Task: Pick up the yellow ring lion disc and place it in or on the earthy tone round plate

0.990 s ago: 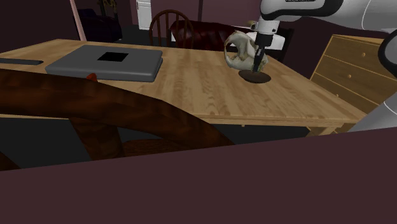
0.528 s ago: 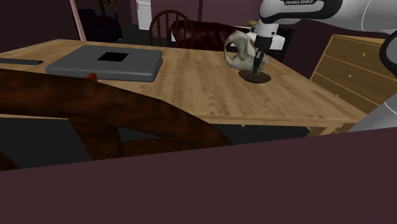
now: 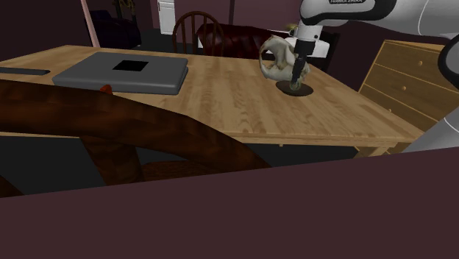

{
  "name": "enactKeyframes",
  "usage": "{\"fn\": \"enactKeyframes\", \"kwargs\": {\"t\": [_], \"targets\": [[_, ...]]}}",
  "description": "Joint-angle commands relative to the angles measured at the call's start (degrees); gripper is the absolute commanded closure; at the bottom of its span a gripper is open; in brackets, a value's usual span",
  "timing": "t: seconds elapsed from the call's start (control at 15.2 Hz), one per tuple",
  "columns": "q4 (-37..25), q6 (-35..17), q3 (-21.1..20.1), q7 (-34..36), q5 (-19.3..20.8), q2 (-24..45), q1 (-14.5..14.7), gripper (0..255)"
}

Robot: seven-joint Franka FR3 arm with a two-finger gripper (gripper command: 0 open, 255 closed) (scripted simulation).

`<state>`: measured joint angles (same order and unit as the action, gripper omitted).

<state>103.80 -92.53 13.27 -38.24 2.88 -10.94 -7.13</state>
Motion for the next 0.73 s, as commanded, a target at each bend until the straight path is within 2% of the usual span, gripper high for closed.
{"fn": "enactKeyframes", "kwargs": {"t": [0.0, 0.13, 0.66], "targets": [[-3.77, 3.04, 0.06, -0.21, -0.13, 0.7, -0.01, 0], [-8.49, 6.66, 0.11, -0.42, -0.37, 1.82, 0.03, 0], [-8.49, 6.66, 0.11, -0.42, -0.37, 1.82, 0.03, 0]]}}
